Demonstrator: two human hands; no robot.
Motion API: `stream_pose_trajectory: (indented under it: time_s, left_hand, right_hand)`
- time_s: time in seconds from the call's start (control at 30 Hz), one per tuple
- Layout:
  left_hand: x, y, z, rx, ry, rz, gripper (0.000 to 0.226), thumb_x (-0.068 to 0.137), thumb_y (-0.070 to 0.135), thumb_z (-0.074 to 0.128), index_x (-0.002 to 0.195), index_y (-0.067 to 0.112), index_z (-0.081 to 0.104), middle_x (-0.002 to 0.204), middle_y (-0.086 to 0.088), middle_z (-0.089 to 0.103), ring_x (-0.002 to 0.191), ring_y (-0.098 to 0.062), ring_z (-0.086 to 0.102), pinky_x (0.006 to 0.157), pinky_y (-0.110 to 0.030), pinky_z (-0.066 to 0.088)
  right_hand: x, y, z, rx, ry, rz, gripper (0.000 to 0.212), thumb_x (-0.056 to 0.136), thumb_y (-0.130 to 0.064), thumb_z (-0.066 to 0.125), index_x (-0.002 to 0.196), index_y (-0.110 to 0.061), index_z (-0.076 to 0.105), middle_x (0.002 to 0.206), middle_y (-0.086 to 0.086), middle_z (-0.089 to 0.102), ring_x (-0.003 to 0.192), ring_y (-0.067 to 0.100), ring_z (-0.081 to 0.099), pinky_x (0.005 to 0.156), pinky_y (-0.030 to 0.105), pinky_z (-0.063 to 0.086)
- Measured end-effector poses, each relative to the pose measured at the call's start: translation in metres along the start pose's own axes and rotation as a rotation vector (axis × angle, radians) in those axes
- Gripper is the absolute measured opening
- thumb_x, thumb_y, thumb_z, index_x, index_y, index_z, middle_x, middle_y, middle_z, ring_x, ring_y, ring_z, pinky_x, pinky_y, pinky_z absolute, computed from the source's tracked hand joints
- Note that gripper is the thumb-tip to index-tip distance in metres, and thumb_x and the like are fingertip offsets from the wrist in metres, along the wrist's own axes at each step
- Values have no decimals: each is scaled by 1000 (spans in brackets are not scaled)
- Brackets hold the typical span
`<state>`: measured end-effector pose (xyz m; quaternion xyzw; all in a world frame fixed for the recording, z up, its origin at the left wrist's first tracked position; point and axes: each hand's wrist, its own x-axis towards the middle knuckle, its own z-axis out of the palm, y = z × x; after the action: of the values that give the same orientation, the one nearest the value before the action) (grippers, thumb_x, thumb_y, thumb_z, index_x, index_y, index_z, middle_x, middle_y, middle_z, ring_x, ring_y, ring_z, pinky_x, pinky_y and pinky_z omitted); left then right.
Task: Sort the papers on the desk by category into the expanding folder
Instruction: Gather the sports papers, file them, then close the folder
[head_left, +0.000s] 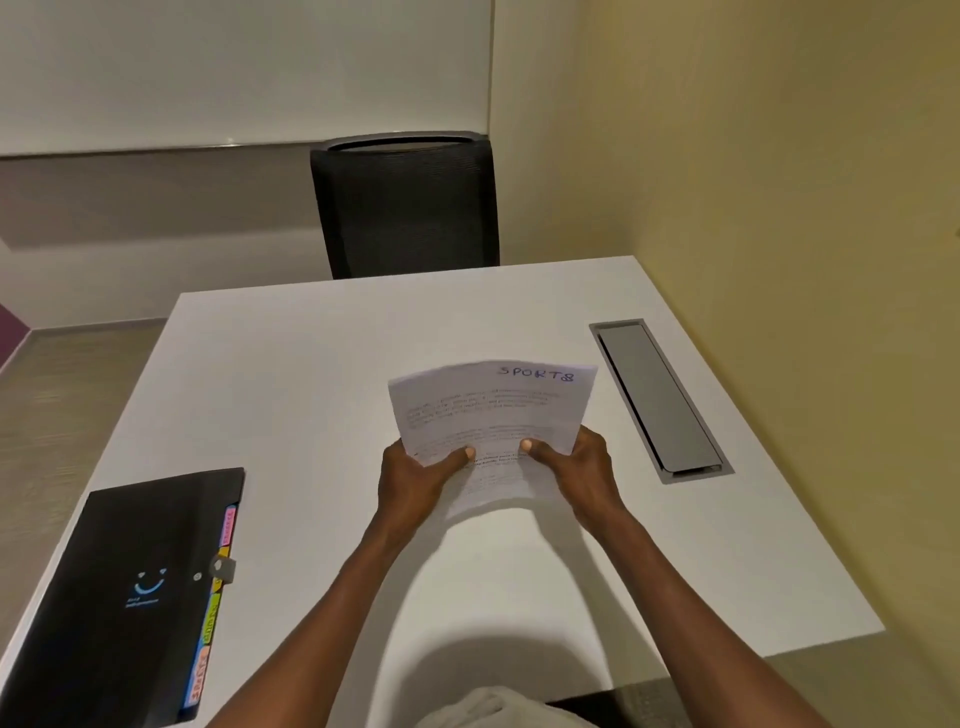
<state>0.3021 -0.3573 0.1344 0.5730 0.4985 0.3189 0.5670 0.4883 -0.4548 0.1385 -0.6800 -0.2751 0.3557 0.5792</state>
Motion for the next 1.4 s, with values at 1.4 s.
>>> stream_pose_trajectory:
  time_s: [1.4]
  left_hand:
    - [-13, -13, -6, -128, -266, -249, 45, 79, 5, 80, 121, 7, 67, 115, -9, 73, 107, -28, 70, 102, -48, 49]
  right_hand:
    - [8, 17, -19, -258, -286, -37, 35, 85, -21, 74, 112, -17, 53, 109, -9, 68, 94, -5, 63, 67, 4, 45]
